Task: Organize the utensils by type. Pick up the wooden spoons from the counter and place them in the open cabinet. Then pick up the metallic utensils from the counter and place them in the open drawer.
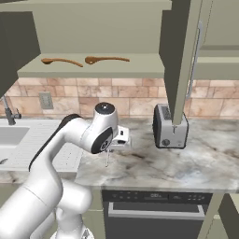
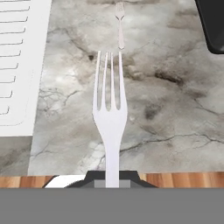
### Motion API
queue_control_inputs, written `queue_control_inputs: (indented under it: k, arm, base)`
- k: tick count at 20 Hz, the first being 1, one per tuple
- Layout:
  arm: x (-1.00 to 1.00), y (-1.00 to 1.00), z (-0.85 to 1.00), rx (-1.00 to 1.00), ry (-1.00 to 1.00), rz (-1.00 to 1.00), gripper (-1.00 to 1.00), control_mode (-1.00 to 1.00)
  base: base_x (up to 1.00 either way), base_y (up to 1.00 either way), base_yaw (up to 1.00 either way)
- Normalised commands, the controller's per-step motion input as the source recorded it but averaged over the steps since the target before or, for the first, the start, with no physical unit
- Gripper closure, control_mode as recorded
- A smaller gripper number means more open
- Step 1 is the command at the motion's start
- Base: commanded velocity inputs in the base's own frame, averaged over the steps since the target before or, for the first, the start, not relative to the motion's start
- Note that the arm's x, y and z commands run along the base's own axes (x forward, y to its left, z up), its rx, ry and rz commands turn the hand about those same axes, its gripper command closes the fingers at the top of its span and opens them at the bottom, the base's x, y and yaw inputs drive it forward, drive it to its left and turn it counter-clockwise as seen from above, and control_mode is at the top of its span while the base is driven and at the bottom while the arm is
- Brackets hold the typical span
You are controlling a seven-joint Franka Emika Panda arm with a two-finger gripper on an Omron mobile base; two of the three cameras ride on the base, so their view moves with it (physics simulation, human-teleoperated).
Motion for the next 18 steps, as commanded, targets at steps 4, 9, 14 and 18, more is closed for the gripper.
queue_control_inputs:
  k: [4, 9, 14, 18]
  arm:
    - [-0.07, 0.0, 0.0, 0.0, -0.02, 0.0, 1.0, -1.0]
    - [0.0, 0.0, 0.0, 0.0, 0.0, 0.0, 1.0, -1.0]
    - [0.0, 0.0, 0.0, 0.0, 0.0, 0.0, 1.0, -1.0]
    - [-0.05, 0.0, 0.0, 0.0, -0.02, 0.0, 1.0, 1.0]
  base:
    - [0.0, 0.0, 0.0]
    - [0.0, 0.0, 0.0]
    - [0.0, 0.0, 0.0]
    - [-0.05, 0.0, 0.0]
